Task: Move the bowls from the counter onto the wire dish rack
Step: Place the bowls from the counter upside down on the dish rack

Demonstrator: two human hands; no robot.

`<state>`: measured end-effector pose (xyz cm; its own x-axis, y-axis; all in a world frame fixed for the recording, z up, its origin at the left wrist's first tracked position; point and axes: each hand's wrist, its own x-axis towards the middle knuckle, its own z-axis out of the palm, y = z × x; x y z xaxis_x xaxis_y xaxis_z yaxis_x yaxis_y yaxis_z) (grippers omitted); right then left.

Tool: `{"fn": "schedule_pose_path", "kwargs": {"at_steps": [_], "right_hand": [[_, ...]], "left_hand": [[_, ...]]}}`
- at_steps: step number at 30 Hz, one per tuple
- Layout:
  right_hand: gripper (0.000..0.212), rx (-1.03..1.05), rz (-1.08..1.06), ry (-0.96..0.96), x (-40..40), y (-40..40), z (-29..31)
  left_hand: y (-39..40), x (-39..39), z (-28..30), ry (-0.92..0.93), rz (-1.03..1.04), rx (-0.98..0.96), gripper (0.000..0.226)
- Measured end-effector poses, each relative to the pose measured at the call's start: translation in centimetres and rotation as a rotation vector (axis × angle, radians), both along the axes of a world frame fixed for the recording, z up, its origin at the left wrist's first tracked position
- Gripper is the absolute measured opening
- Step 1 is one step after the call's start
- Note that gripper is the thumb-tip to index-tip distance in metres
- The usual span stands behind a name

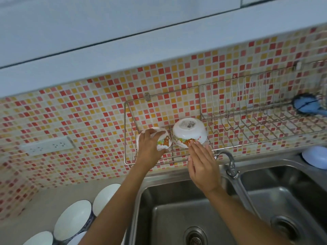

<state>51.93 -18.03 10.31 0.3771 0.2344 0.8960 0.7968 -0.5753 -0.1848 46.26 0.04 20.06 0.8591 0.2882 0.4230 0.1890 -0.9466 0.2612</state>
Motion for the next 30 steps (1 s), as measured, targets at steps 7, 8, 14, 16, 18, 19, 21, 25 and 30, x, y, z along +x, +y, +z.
{"fn": "schedule_pose_path", "kwargs": {"at_steps": [7, 8, 14, 16, 18, 19, 21, 25, 30], "right_hand": [[0.037, -0.002, -0.032, -0.007, -0.1, 0.2, -0.1], [0.037, 0.0, -0.035, -0.011, -0.1, 0.2, -0.1], [0.037, 0.013, -0.051, -0.006, -0.3, 0.3, 0.2], [0.036, 0.009, -0.049, -0.004, -0.3, 0.3, 0.2], [0.035, 0.008, -0.043, 0.001, -0.4, 0.3, 0.3], [0.035, 0.009, -0.042, 0.004, -0.4, 0.3, 0.3], [0.035, 0.014, -0.043, 0.009, -0.5, 0.3, 0.4], [0.035, 0.013, -0.046, 0.02, -0.6, 0.2, 0.6], [0.034, 0.031, -0.038, 0.017, -0.6, 0.2, 0.6]], "left_hand": [[0.4, -0.1, -0.8, -0.041, -0.036, -0.082, 0.046], [0.4, -0.2, -1.0, -0.046, -0.041, -0.079, 0.042], [-1.2, -1.7, -1.9, -0.06, -0.026, -0.065, 0.043], [-1.4, -2.3, -2.3, -0.137, -0.007, -0.07, 0.042], [-1.2, -2.6, -2.7, -0.176, 0.018, -0.062, 0.038], [-1.1, -2.7, -2.8, -0.179, 0.021, -0.039, 0.039], [-1.0, -2.6, -3.0, -0.168, 0.014, 0.001, 0.047], [-1.0, -1.7, -2.9, 0.034, 0.044, 0.071, 0.068], [-0.7, -0.7, -2.5, 0.249, 0.041, 0.117, 0.064]]}}
